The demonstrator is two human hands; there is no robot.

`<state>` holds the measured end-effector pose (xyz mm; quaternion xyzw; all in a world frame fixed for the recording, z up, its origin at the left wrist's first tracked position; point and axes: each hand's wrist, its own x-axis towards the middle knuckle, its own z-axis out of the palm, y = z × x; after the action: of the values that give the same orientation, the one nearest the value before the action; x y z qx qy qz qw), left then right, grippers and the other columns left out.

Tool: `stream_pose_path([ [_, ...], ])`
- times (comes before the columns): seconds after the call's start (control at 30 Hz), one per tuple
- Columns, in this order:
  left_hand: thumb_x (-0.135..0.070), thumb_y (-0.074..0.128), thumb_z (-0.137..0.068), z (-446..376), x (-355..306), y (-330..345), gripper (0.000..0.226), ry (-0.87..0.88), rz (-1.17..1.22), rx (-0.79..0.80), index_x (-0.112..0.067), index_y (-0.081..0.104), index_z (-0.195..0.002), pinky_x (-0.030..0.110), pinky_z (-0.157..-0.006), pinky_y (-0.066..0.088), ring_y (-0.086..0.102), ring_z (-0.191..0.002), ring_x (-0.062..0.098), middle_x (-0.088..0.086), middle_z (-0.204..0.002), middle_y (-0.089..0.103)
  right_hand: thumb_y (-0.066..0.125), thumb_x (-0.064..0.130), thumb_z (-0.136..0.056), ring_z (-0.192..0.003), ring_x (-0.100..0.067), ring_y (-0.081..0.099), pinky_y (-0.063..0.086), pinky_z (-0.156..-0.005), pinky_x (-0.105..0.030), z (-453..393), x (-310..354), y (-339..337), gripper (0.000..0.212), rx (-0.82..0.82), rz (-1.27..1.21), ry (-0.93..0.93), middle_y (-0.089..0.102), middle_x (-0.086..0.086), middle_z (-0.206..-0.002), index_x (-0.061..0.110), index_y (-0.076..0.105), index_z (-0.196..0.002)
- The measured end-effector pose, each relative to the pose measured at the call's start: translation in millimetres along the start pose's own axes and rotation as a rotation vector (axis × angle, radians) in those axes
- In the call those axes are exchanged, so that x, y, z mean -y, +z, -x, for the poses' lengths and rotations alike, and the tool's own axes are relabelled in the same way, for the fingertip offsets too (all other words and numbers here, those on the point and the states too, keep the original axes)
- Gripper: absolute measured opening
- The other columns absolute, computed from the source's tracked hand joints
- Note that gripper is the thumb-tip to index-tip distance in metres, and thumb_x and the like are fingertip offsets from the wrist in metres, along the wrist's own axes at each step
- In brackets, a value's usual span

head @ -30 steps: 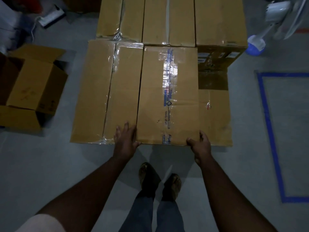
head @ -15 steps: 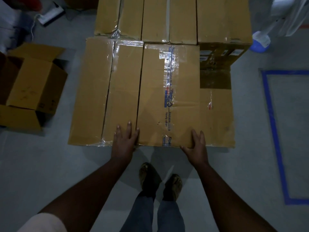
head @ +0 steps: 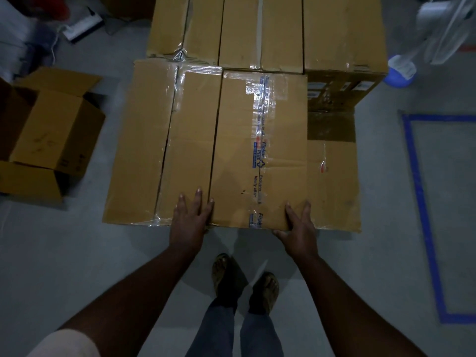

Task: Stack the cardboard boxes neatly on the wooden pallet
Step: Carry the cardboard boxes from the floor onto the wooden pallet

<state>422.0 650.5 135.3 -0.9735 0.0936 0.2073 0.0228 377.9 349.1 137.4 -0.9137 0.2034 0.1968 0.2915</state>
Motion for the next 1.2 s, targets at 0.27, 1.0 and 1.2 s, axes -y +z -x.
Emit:
stream_pose_path([
  [0.27, -0.033, 0.077, -0.086, 13, -20, -58, 0.105, 0.072, 0.221, 0.156, -0.016, 0.006, -0.162, 0.051, -0.124, 0.022, 0.011, -0.153, 0.042, 0.015, -0.169, 0.005, 0.077, 0.043, -0.088, -0.157, -0.039, 0.008, 0.017, -0.126, -0.046, 22, 47, -45, 0.1, 0.128, 0.018, 0.019, 0.007, -0.014, -0.173, 0.017, 0.017, -0.164],
  [1.0, 0.008, 0.061, -0.094, 476, -10, -32, 0.025, -0.746, 1.45, -0.777, -0.012, 0.072, -0.103, 0.017, -0.085, 0.054, 0.071, -0.09, 0.009, 0.004, -0.099, 0.077, 0.066, -0.002, -0.089, -0.096, -0.018, 0.069, 0.054, -0.089, -0.034, 371, 184, 14, 0.02, 0.679, -0.475, -0.614, 0.076, -0.009, -0.105, 0.016, 0.073, -0.097],
  [1.2, 0.012, 0.049, -0.099, 640, 9, 42, 0.023, -1.01, 1.683, -1.1, 0.004, 0.068, -0.11, 0.023, -0.078, 0.059, 0.068, -0.083, 0.03, 0.015, -0.09, 0.072, 0.063, 0.013, -0.086, -0.09, -0.023, 0.073, 0.055, -0.079, -0.034, 519, 187, 110, 0.019, 0.873, -0.287, -0.772, 0.078, -0.005, -0.103, 0.027, 0.074, -0.093],
])
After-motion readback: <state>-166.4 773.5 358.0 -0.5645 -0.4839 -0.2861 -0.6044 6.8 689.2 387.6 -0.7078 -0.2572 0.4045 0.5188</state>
